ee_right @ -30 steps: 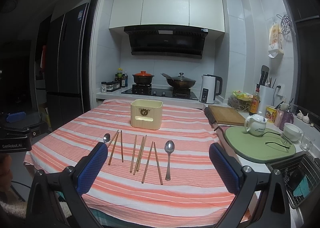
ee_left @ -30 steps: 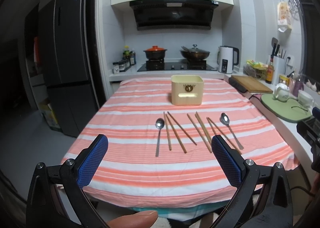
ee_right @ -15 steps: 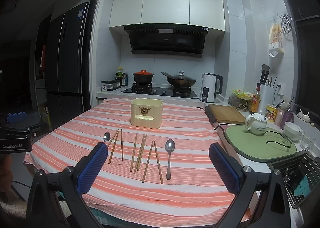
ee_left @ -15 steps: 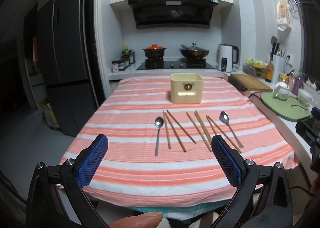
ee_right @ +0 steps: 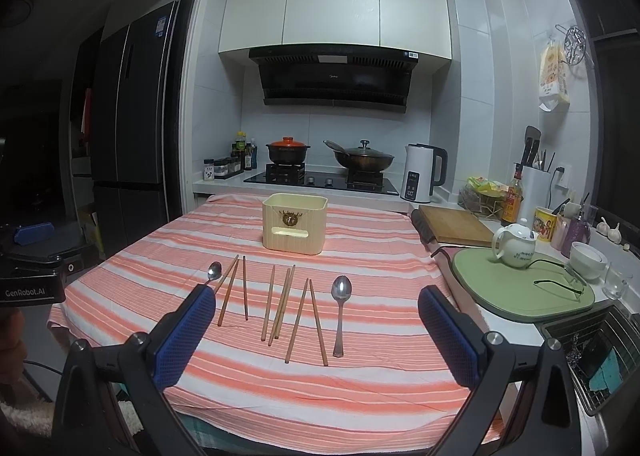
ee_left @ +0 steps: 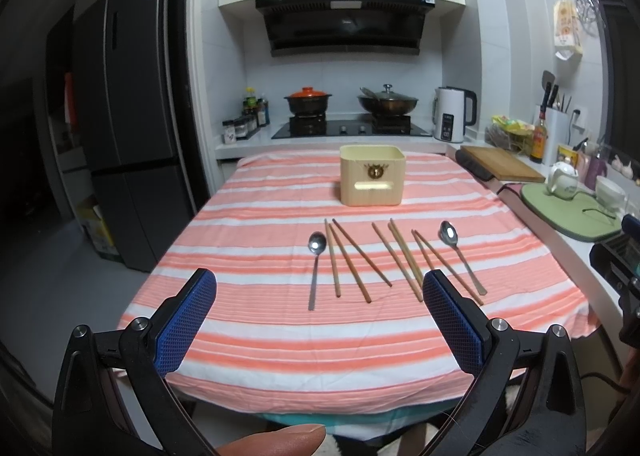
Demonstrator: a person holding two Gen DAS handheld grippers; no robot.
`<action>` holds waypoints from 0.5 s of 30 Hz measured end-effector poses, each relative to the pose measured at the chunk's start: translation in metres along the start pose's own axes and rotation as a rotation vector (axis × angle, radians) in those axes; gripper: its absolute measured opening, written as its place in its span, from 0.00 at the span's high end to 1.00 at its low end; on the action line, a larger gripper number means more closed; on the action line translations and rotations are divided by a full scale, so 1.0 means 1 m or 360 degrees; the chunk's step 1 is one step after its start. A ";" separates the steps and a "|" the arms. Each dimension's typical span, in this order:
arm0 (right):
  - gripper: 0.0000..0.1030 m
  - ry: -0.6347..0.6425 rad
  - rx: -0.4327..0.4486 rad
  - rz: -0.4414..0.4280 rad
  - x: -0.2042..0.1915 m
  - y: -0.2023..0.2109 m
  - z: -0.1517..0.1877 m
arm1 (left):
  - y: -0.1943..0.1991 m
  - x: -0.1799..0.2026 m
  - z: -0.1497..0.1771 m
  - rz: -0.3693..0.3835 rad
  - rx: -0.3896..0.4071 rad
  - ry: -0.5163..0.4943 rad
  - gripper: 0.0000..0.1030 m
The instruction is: Organize utensils
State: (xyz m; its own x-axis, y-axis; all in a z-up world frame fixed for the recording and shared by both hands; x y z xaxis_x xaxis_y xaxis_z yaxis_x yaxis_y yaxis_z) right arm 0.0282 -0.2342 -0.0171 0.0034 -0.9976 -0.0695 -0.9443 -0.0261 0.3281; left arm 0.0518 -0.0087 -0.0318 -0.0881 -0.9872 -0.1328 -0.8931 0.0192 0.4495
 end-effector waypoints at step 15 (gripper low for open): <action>0.00 -0.0009 -0.0018 -0.0002 0.001 -0.004 0.000 | -0.008 0.002 0.002 0.0025 -0.0049 0.0017 0.00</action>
State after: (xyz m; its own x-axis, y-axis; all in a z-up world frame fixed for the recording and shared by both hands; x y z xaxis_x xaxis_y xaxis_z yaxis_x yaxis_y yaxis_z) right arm 0.0319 -0.2350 -0.0189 0.0025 -0.9972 -0.0752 -0.9404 -0.0279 0.3388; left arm 0.0580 -0.0101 -0.0371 -0.0972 -0.9884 -0.1163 -0.8777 0.0300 0.4783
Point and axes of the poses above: each gripper's, at about its wrist camera, not at the fingertips, and y roughly against the way its jaws point, x to its right, z to its underside, the point moved 5 cm from there along -y, roughly the way its jaws point, and after that the axes turned 6 degrees about -y, right-handed, at the moved point
